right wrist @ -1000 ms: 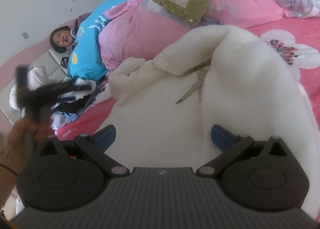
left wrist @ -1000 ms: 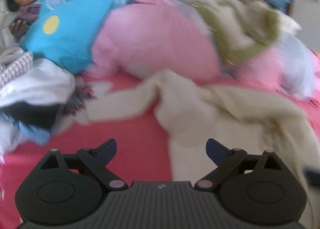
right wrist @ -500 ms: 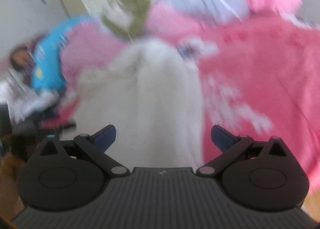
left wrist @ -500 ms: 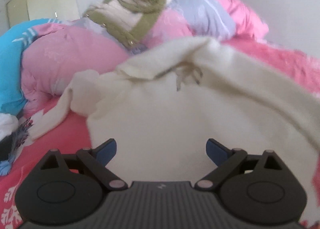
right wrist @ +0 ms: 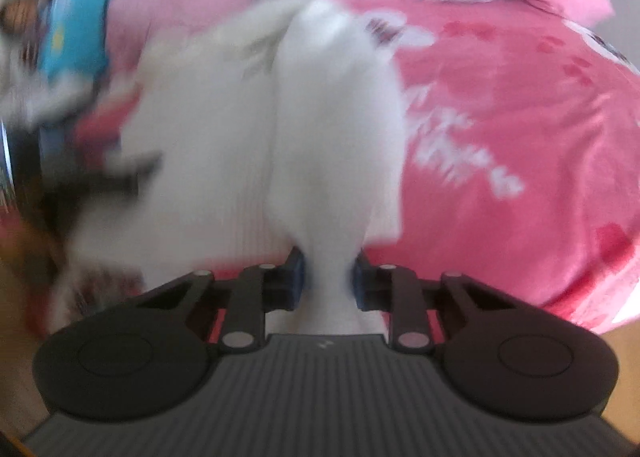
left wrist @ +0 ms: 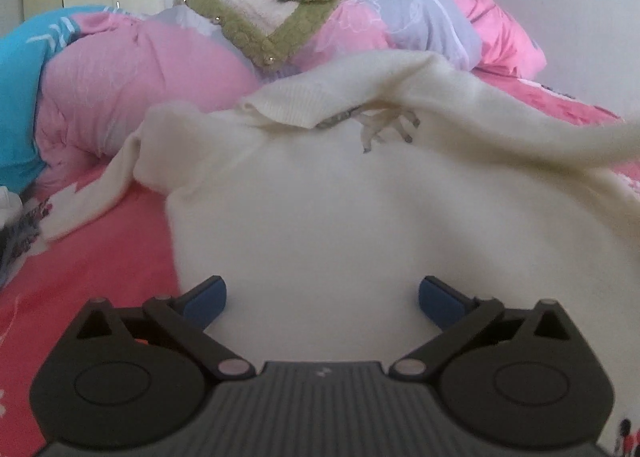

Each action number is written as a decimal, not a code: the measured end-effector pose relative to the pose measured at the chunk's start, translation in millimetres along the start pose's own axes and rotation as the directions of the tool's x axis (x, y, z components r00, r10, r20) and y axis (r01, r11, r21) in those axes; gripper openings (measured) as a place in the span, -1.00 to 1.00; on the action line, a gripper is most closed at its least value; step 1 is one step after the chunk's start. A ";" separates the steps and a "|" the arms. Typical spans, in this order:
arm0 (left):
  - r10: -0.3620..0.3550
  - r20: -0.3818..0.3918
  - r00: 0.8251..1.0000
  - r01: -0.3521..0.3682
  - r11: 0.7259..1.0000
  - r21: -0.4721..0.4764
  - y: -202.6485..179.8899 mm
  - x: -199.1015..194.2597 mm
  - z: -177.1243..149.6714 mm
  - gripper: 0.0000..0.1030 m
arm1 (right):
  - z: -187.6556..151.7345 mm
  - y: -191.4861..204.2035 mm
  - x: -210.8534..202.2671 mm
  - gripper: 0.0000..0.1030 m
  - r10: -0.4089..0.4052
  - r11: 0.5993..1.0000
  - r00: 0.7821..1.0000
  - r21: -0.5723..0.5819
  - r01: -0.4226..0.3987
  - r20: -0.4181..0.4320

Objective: Fold clothes
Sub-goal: 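Grasp the cream sweater edge with the right gripper and lift it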

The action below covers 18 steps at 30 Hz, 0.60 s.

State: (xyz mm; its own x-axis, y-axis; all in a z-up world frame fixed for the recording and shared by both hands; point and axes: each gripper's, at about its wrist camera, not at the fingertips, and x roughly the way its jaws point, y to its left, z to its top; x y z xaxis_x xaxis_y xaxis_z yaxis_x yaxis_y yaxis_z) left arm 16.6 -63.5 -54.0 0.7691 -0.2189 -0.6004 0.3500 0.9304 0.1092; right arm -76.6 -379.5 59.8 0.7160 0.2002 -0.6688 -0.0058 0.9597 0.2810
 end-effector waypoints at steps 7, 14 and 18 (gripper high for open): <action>-0.008 -0.005 1.000 0.008 1.000 -0.010 1.1 0.5 -0.4 1.00 | 130.5 -27.8 -7.7 -0.59 0.094 0.981 0.956 0.135 -0.136 0.278; -0.026 -0.013 1.000 0.026 1.000 -0.013 3.1 3.4 0.7 1.00 | 286.5 -1.5 67.6 -0.59 0.025 0.994 0.925 0.090 -0.064 0.378; -0.034 -0.013 0.999 0.033 0.999 -0.013 3.3 4.7 0.2 1.00 | 334.3 3.7 117.4 -0.56 0.007 0.995 0.896 0.090 -0.052 0.444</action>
State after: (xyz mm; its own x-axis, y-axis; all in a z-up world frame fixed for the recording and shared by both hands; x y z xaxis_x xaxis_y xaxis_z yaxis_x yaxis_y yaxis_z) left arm 21.6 -61.5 -56.3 0.7497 -0.2460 -0.6143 0.3683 0.9264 0.0786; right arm 240.8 -418.5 212.5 0.9514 0.0981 -0.2919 0.0200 0.9262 0.3766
